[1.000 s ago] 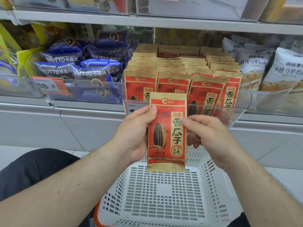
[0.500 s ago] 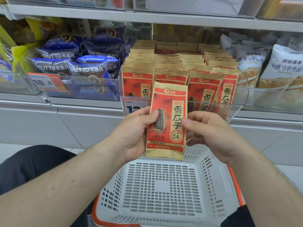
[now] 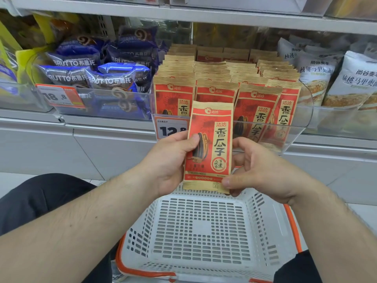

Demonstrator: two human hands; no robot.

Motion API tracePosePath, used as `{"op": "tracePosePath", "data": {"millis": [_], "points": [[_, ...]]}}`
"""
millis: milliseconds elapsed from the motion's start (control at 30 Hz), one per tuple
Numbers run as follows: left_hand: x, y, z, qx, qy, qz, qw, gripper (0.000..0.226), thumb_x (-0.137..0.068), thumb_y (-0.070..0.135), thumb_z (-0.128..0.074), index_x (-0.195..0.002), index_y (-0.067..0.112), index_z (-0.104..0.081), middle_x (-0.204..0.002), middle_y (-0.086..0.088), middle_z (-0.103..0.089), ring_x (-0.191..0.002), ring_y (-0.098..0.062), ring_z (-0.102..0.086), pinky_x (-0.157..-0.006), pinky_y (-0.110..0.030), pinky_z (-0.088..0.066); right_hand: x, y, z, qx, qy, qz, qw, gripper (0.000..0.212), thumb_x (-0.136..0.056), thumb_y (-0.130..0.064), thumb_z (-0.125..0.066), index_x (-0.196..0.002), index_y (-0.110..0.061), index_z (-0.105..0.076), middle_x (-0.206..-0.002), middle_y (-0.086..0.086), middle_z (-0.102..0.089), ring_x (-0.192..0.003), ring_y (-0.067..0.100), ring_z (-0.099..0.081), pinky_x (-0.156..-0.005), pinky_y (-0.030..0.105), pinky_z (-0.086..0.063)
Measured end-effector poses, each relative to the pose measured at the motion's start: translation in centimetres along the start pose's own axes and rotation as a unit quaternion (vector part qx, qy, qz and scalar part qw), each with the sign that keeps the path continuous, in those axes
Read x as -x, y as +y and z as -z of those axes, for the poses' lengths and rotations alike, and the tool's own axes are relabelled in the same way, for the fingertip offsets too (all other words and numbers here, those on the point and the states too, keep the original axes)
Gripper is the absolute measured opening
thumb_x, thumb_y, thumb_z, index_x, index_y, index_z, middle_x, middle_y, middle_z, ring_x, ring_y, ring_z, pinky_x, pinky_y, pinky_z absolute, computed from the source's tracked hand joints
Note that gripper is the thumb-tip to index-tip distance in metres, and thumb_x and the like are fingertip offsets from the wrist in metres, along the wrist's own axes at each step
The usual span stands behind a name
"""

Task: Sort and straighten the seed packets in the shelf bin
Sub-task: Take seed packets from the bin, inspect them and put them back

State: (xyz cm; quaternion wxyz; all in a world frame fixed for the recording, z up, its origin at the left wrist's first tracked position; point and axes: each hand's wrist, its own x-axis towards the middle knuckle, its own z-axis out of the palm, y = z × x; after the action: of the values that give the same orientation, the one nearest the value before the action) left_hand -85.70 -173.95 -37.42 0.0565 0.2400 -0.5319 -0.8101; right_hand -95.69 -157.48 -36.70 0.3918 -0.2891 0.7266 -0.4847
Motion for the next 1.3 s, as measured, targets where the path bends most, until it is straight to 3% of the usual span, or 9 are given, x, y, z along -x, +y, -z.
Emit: {"op": "tracePosePath", "data": {"millis": [133,300,433,533,667,733,933,1100,1300], "points": [[0.4,-0.9,-0.1,-0.173,0.006,-0.02,0.985,0.025,-0.095,0.032,-0.065,-0.12,0.028,-0.064,-0.11,0.007,-0.074,-0.104,-0.017,-0.069,-0.089,-0.05,-0.054,-0.1,-0.1,-1.0,0.154,0.03,0.007,0.988,0.064,-0.065,-0.004,-0.084,-0.111,-0.029,-0.048,-0.092,0.018,-0.072,-0.062,0.027,-0.07,-0.058,0.047,-0.059],[0.6,-1.4,-0.4,-0.156,-0.067,0.0,0.985,0.021,-0.085,0.02,-0.076,-0.103,0.02,-0.065,-0.09,0.004,-0.073,-0.086,-0.021,-0.071,-0.081,-0.049,-0.057,0.1,-0.2,-1.4,0.142,-0.027,0.037,0.989,0.051,-0.07,-0.016,-0.088,-0.108,-0.015,-0.053,-0.093,0.017,-0.072,-0.069,0.033,-0.07,-0.063,0.05,-0.058],[0.6,-1.5,-0.2,-0.181,-0.097,0.02,0.978,0.04,-0.072,0.027,-0.083,-0.108,0.019,-0.068,-0.083,0.009,-0.069,-0.074,-0.007,-0.066,-0.071,-0.037,-0.052,0.1,-0.6,-0.9,0.09,0.06,0.112,0.988,0.035,-0.074,-0.041,-0.073,-0.087,-0.012,-0.06,-0.066,0.0,-0.065,-0.052,0.02,-0.062,-0.05,0.03,-0.049],[0.6,-1.8,-0.1,-0.199,-0.114,0.034,0.973,0.034,-0.082,0.02,-0.081,-0.113,0.021,-0.067,-0.08,0.008,-0.067,-0.073,-0.011,-0.064,-0.074,-0.038,-0.048,-0.1,-0.6,-1.3,0.075,0.1,0.149,0.981,0.021,-0.09,-0.028,-0.064,-0.077,-0.011,-0.059,-0.056,-0.006,-0.06,-0.048,0.015,-0.057,-0.05,0.028,-0.045],[0.8,-1.6,-0.3,-0.204,-0.128,0.026,0.97,0.044,-0.072,0.038,-0.07,-0.112,0.019,-0.068,-0.088,0.004,-0.073,-0.086,-0.014,-0.063,-0.08,-0.045,-0.041,-0.7,-0.2,-2.0,0.06,0.126,0.138,0.98,0.03,-0.1,-0.009,-0.052,-0.071,-0.002,-0.055,-0.056,0.006,-0.057,-0.049,0.021,-0.057,-0.054,0.038,-0.045],[0.6,-1.4,-0.2,-0.17,-0.12,0.001,0.978,0.039,-0.073,0.037,-0.066,-0.107,0.018,-0.069,-0.087,-0.004,-0.073,-0.09,-0.019,-0.064,-0.082,-0.047,-0.039,-0.7,-0.1,-2.4,0.022,0.115,0.129,0.985,0.028,-0.1,-0.007,-0.05,-0.075,0.004,-0.054,-0.056,0.008,-0.057,-0.047,0.021,-0.054,-0.052,0.036,-0.042],[0.2,-1.3,0.4,-0.067,-0.201,-0.004,0.977,0.027,-0.072,0.04,-0.065,-0.076,0.015,-0.072,-0.085,-0.024,-0.068,-0.093,-0.037,-0.055,-0.086,-0.051,-0.039,-0.6,-0.7,-2.8,-0.101,0.064,0.143,0.983,0.023,-0.085,-0.022,-0.053,-0.068,-0.006,-0.055,-0.054,0.008,-0.056,-0.038,0.017,-0.047,-0.043,0.024,-0.037],[-0.1,-1.5,0.5,-0.046,-0.231,0.015,0.972,0.03,-0.074,0.037,-0.063,-0.074,0.009,-0.073,-0.085,-0.023,-0.069,-0.092,-0.038,-0.052,-0.085,-0.045,-0.043,-0.6,-0.6,-2.7,-0.124,0.051,0.146,0.98,0.023,-0.083,-0.021,-0.053,-0.066,-0.006,-0.056,-0.055,0.012,-0.055,-0.038,0.018,-0.045,-0.04,0.022,-0.036],[0.0,-1.4,0.3,-0.06,-0.202,0.035,0.977,0.029,-0.079,0.036,-0.059,-0.074,0.012,-0.073,-0.087,-0.022,-0.069,-0.084,-0.032,-0.058,-0.08,-0.043,-0.046,-0.6,-0.4,-2.5,-0.121,0.05,0.143,0.981,0.024,-0.087,-0.02,-0.054,-0.069,-0.005,-0.055,-0.057,0.013,-0.055,-0.038,0.018,-0.046,-0.041,0.021,-0.036]]}}
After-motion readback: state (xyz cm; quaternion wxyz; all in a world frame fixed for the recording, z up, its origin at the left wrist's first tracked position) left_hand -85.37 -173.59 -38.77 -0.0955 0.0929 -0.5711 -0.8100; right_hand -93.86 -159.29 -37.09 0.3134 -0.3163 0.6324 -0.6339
